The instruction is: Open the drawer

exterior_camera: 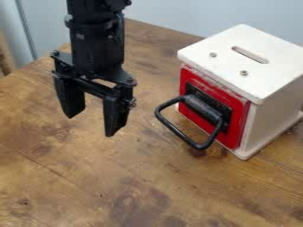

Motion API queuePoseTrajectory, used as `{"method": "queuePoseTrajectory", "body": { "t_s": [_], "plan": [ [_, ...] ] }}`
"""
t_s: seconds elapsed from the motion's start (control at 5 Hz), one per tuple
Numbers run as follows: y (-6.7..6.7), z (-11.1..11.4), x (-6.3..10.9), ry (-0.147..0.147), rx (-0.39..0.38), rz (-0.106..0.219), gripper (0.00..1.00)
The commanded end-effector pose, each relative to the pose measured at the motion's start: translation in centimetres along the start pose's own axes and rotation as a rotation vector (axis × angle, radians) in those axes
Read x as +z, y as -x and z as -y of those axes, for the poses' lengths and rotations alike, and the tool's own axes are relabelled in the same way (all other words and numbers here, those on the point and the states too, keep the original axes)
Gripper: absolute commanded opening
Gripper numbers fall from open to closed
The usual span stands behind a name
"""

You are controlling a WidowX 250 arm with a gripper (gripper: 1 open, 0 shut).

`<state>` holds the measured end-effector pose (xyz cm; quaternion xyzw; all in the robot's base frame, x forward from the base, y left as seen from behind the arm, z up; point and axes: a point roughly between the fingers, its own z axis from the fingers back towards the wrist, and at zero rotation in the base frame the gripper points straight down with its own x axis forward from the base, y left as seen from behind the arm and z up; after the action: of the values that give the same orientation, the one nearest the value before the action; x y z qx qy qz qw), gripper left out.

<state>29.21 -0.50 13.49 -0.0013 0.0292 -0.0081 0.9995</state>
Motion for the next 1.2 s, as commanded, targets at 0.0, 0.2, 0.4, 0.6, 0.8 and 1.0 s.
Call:
{"method": "queuePoseTrajectory", "body": {
  "t_s": [0.0, 0.2, 0.4, 0.6, 0.8, 1.0],
  "plan": [
    [0.2, 0.4, -1.0, -0.006, 0.042, 0.158, 1.00],
    [-0.4, 2.6, -1.4, -0.013, 0.228, 0.251, 1.00],
    [-2.0, 5.2, -1.6, -0.013, 0.430, 0.231, 1.00],
    [-4.6, 6.7, -2.5, -0.011, 0.626, 0.211, 1.00],
    [-7.2, 6.9, -3.8, 0.000, 0.821, 0.200, 1.00],
    [-9.3, 5.7, -4.5, -0.001, 1.034, 0.190, 1.00]
  ]
}}
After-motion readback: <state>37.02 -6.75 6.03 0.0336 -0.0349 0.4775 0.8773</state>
